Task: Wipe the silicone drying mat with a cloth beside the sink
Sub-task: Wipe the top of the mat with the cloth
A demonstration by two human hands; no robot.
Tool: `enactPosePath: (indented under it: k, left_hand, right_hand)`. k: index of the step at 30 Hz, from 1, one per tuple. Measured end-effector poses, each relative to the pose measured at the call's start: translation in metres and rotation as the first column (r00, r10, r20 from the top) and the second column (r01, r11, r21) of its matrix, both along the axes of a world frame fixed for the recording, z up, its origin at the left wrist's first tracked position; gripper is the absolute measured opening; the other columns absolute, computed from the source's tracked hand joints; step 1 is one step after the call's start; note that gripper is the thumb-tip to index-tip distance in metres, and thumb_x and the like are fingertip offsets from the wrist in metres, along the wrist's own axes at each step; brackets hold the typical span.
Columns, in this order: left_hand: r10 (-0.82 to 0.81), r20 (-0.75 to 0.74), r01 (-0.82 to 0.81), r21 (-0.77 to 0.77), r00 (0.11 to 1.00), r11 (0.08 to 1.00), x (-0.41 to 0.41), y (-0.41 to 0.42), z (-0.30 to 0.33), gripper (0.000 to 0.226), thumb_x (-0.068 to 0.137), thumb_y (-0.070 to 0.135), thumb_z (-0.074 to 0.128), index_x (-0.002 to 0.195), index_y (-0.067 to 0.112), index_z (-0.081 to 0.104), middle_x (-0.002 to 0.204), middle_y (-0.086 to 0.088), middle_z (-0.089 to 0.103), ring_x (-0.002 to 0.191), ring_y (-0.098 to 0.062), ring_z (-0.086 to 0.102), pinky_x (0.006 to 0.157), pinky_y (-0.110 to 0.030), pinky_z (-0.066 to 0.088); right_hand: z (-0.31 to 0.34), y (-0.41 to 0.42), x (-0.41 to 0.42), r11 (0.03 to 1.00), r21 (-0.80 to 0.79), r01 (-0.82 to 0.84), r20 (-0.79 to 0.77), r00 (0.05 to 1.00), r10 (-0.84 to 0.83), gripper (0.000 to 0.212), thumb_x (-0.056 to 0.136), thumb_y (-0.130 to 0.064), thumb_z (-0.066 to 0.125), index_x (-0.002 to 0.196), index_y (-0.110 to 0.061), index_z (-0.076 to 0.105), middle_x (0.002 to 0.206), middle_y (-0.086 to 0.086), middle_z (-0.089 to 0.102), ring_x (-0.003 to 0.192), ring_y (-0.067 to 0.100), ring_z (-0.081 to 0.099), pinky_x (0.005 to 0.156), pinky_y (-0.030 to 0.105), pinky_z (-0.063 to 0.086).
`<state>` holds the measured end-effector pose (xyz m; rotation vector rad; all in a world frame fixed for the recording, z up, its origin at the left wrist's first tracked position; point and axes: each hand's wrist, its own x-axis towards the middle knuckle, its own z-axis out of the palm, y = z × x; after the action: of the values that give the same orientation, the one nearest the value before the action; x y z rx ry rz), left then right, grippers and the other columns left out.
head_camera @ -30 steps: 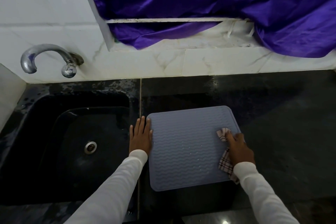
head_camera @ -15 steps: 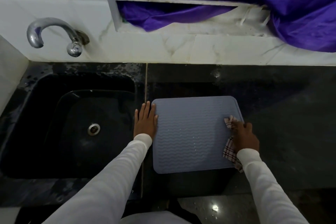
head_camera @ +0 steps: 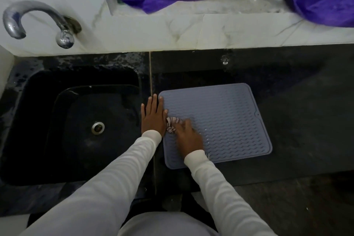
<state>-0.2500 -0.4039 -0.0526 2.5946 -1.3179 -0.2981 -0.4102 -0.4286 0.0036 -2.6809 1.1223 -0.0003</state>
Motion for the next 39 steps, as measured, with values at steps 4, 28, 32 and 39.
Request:
enactPosePath:
  k: [4,28,32,39]
  left_hand:
    - [-0.010,-0.004,0.010,-0.001,1.000,1.000,-0.002,0.000,-0.001,0.057,0.104,0.038,0.016,0.157,0.022,0.002,0.165,-0.004,0.003,0.152,-0.022,-0.001,0.122,-0.048,-0.003]
    - [-0.004,0.005,0.003,0.023,1.000,1.000,-0.002,0.000,0.004,0.054,0.106,0.038,0.016,0.157,0.025,0.002,0.165,-0.001,0.001,0.152,-0.020,-0.003,0.122,-0.045,-0.004]
    - [0.009,-0.005,-0.009,0.030,1.000,0.999,-0.001,-0.002,0.006,0.055,0.106,0.037,0.018,0.157,0.025,0.004,0.165,0.000,0.004,0.152,-0.021,0.001,0.122,-0.045,-0.003]
    - [-0.033,-0.001,0.033,0.069,0.999,0.997,0.011,-0.007,0.014,0.054,0.106,0.039,0.020,0.157,0.027,0.006,0.165,0.001,0.005,0.150,-0.024,0.008,0.123,-0.044,0.002]
  right_hand:
    - [-0.006,-0.012,-0.010,1.000,0.009,-0.020,-0.044,0.999,0.020,0.065,0.067,-0.014,0.080,0.127,-0.022,0.056,0.112,0.022,0.056,0.057,0.034,0.061,0.042,0.037,0.050]
    - [0.013,-0.169,-0.182,0.793,-0.021,0.609,-0.114,0.786,-0.608,0.031,0.093,-0.022,0.042,0.124,-0.023,0.039,0.113,0.018,0.037,0.075,0.042,0.059,0.073,0.049,0.046]
    - [0.022,-0.167,-0.175,0.765,0.053,0.642,-0.078,0.766,-0.638,0.026,0.095,-0.026,0.045,0.120,-0.019,0.046,0.115,0.019,0.042,0.084,0.046,0.059,0.076,0.048,0.045]
    - [0.056,-0.122,-0.071,0.967,0.181,0.181,0.162,0.964,-0.211,0.039,0.088,-0.024,0.063,0.127,-0.024,0.059,0.118,0.012,0.054,0.101,0.034,0.059,0.081,0.039,0.049]
